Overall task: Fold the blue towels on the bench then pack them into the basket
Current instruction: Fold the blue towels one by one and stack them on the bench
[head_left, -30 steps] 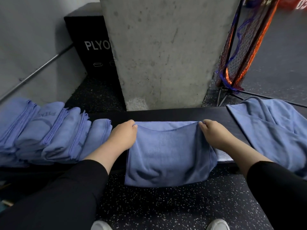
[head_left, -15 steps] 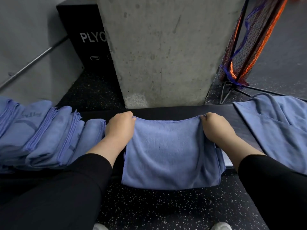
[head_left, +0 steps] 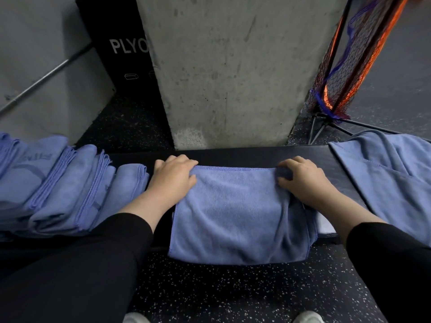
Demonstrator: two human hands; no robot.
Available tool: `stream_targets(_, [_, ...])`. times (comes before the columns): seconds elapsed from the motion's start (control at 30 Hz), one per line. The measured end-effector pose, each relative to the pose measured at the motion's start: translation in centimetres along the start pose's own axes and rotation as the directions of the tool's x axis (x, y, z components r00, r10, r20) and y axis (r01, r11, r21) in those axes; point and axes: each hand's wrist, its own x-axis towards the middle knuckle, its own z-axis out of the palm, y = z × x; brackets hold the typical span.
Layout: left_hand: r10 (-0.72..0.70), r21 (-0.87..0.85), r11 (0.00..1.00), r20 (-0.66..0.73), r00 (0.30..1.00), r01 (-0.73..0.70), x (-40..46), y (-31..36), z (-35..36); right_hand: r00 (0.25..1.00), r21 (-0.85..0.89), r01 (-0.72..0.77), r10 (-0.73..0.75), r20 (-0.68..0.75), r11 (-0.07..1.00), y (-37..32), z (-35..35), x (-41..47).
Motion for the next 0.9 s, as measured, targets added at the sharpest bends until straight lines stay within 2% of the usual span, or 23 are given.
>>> stream_targets(0.1, [-0.012, 0.053, 0.999, 0.024, 1.0, 0.011, -0.3, 0.3, -0.5, 0.997, 0.022, -0.045, 0.043, 0.065, 0.999, -0.2, -0.5, 0.2])
stream_targets(0.17, [-0.02, 0.025, 1.0, 0.026, 0.999, 0.019, -0.7, 0.4, -0.9, 0.998, 0.067, -0.038, 0.035, 0.054, 0.997, -0.3, -0.7, -0.1])
stream_targets(0.3, [-0.046, -0.258, 0.965, -0.023, 0.999, 0.038, -2.0, -0.1, -2.6, 0.999, 0.294, -0.016, 0.027, -0.034, 0.956, -0.5, -2.5, -1.6])
stream_targets(0.37, [-0.07, -0.407, 0.913, -0.056, 0.996, 0.041, -2.9, -0.1, -4.2, 0.998, 0.433, 0.031, -0.001, -0.069, 0.901, -0.8, -4.1, -2.7])
stream_targets(0.47, [-0.119, -0.532, 0.845, -0.111, 0.987, 0.042, -4.8, 0.4, -6.8, 0.993, 0.582, 0.093, -0.029, -0.117, 0.808, -1.6, -6.8, -5.1])
stream_targets(0.63, [-0.177, -0.676, 0.737, -0.188, 0.966, 0.003, -8.7, 1.1, -10.6, 0.994, 0.839, 0.097, -0.012, -0.107, 0.536, -2.6, -10.0, -9.5])
stream_targets(0.73, [-0.218, -0.766, 0.639, -0.263, 0.94, -0.066, -11.0, 1.5, -13.3, 0.994, 0.885, 0.11, -0.033, -0.106, 0.453, -3.6, -12.2, -12.2])
stream_targets(0.9, [-0.248, -0.794, 0.585, -0.372, 0.895, -0.168, -14.8, 3.2, -19.5, 0.95, 0.852, 0.292, -0.031, -0.31, 0.434, -6.2, -18.2, -17.2])
